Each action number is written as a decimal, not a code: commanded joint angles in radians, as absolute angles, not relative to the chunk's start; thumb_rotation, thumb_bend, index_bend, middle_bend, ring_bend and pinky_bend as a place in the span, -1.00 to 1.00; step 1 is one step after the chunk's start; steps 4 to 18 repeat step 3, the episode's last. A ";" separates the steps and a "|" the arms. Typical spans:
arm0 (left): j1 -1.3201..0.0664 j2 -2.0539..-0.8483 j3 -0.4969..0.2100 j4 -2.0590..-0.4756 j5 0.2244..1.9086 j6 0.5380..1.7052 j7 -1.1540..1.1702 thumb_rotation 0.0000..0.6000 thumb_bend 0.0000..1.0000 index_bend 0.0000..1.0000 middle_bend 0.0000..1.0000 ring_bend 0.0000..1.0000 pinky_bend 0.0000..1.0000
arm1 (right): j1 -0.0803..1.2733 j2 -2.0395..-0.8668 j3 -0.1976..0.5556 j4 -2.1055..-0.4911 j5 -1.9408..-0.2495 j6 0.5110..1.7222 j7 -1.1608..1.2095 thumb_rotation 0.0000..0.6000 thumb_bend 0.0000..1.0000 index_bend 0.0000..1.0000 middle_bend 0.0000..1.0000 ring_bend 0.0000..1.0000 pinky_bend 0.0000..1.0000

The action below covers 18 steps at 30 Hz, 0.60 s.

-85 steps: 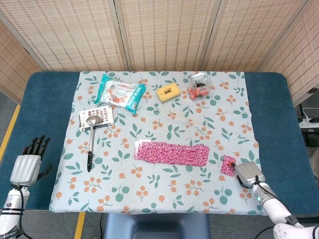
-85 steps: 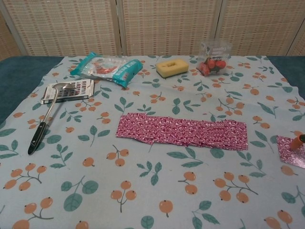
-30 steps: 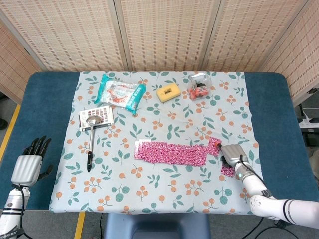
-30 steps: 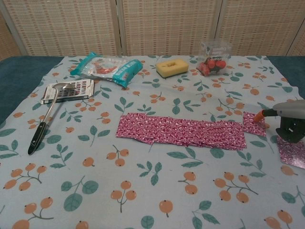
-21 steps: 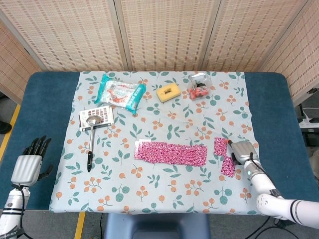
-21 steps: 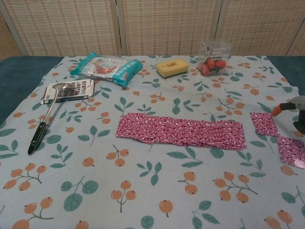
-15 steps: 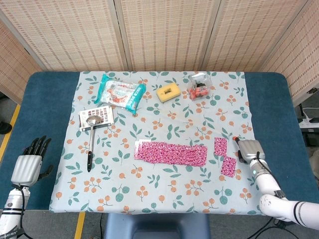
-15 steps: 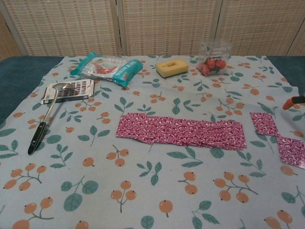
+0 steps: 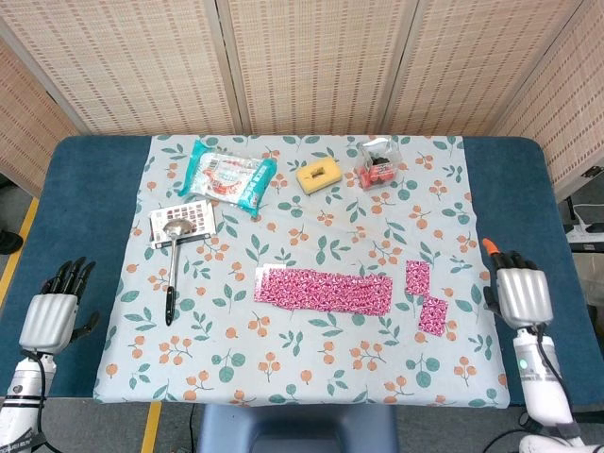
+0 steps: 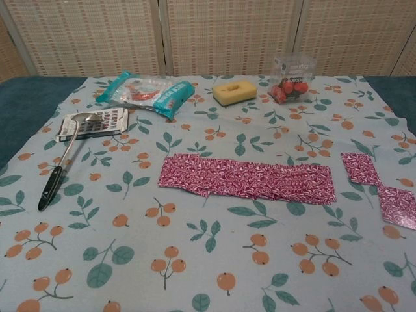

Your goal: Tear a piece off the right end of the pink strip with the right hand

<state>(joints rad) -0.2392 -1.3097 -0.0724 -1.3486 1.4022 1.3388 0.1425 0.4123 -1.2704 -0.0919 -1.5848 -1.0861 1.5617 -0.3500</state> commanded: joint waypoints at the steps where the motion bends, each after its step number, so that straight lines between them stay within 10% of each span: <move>1: -0.237 -1.308 -0.072 -1.354 1.402 1.343 0.147 1.00 -0.38 -1.00 -1.00 -0.91 -0.49 | 0.286 -1.293 -0.079 -1.531 -1.252 1.704 -0.239 1.00 -0.66 -0.94 -1.00 -1.00 -0.48; 18: -0.235 -1.307 -0.072 -1.360 1.404 1.348 0.152 1.00 -0.38 -1.00 -1.00 -0.91 -0.49 | 0.271 -1.285 -0.081 -1.524 -1.285 1.704 -0.217 1.00 -0.69 -0.94 -1.00 -1.00 -0.49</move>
